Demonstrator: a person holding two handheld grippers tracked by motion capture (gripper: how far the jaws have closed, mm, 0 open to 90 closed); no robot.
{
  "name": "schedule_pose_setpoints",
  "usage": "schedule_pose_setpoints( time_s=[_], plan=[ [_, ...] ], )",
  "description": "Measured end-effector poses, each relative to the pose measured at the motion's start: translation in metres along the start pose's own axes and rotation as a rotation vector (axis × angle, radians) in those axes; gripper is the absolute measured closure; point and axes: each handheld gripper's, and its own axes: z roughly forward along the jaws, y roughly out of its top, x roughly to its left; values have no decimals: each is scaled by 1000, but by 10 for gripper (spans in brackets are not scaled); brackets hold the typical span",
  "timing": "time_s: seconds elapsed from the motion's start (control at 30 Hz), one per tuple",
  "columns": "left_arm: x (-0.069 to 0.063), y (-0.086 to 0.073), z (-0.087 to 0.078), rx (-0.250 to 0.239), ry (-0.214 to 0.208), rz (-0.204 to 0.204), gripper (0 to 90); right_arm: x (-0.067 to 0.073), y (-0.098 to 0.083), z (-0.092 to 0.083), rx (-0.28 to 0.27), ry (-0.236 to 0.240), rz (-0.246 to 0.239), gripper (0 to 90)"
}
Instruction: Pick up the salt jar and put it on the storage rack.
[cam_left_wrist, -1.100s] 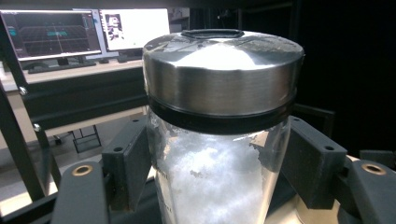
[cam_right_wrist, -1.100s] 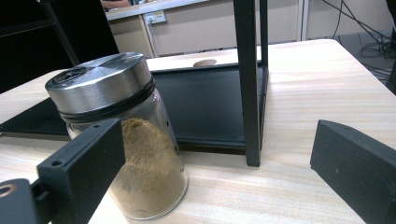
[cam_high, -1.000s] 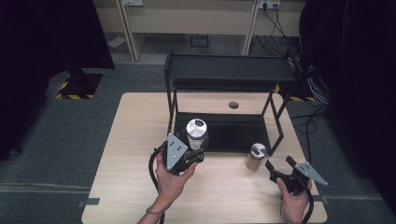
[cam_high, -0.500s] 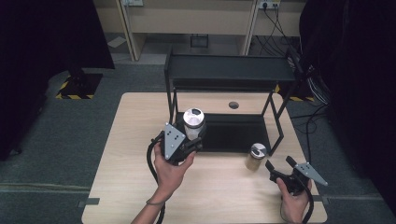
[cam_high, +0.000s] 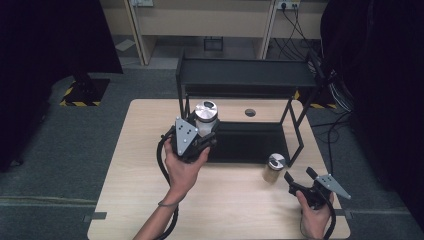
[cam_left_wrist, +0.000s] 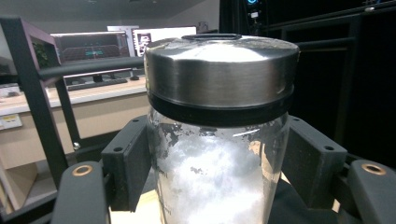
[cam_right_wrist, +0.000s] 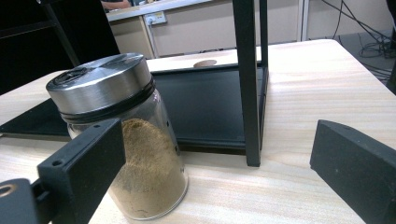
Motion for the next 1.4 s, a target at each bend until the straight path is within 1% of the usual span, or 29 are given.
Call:
schedule_pose_setpoints(
  time_s=[0.13,0.4,0.47,0.53,0.8,1.17,1.4],
  plan=[
    [1,3,2,0,14,1,305,0,0,0,1,1,2,35],
    [4,8,6,4,23,2,305,0,0,0,2,0,1,35],
    [5,13,8,1,27,2,305,0,1,0,3,0,1,35],
    [5,16,9,-2,29,1,305,0,1,0,4,1,0,35],
    [11,36,17,-17,48,8,305,-1,0,0,0,4,5,35],
    [16,50,23,-33,52,-4,305,-2,0,0,-1,5,5,35],
    [18,63,28,-43,47,-1,305,-2,0,0,-1,7,12,35]
  ],
)
